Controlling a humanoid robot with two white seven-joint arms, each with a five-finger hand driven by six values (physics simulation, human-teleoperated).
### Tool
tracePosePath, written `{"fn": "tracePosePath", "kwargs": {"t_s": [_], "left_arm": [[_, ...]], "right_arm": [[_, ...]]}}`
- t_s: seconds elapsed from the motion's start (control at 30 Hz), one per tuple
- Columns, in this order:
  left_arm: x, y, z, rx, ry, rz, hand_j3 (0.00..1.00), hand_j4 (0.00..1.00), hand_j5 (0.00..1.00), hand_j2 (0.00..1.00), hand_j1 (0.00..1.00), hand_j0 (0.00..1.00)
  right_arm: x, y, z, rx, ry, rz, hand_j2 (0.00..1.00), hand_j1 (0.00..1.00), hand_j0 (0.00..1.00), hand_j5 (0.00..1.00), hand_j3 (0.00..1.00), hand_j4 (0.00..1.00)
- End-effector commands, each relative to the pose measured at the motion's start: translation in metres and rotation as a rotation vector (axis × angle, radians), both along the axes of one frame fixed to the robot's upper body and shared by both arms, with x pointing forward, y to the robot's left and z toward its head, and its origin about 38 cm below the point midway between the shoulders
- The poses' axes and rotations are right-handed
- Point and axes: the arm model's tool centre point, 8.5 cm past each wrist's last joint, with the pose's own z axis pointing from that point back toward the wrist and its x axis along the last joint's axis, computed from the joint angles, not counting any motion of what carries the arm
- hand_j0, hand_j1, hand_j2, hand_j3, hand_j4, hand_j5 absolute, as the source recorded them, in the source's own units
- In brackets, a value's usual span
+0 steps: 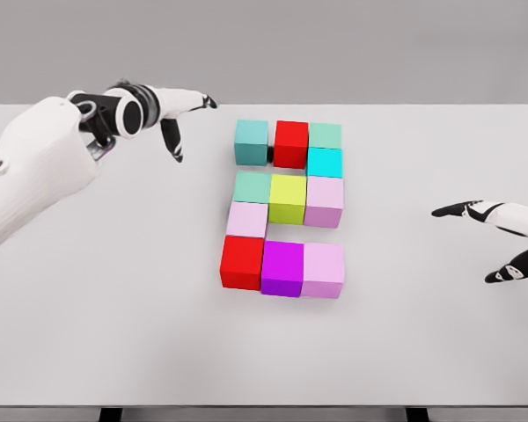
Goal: Assemble the squares on the desktop into the number 2
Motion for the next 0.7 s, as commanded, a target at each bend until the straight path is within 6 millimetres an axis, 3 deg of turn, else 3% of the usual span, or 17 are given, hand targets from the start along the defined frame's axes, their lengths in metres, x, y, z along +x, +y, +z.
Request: {"fn": "tracePosePath", "kwargs": {"t_s": [0.0,0.67], "left_arm": [[-0.004,0.006,-0.01,0.009,0.035,-0.015,1.0,1.0,1.0,1.0,1.0,1.0],[-0.005,0.002,-0.02,0.068,0.115,-0.043,1.0,1.0,1.0,1.0,1.0,1.0]], "right_arm": [[0.0,-0.001,0.001,0.005,0.002,-0.006,1.0,1.0,1.0,1.0,1.0,1.0],[0.001,-0.007,-0.002,0.006,0.008,-0.025,1.0,1.0,1.0,1.0,1.0,1.0]]}}
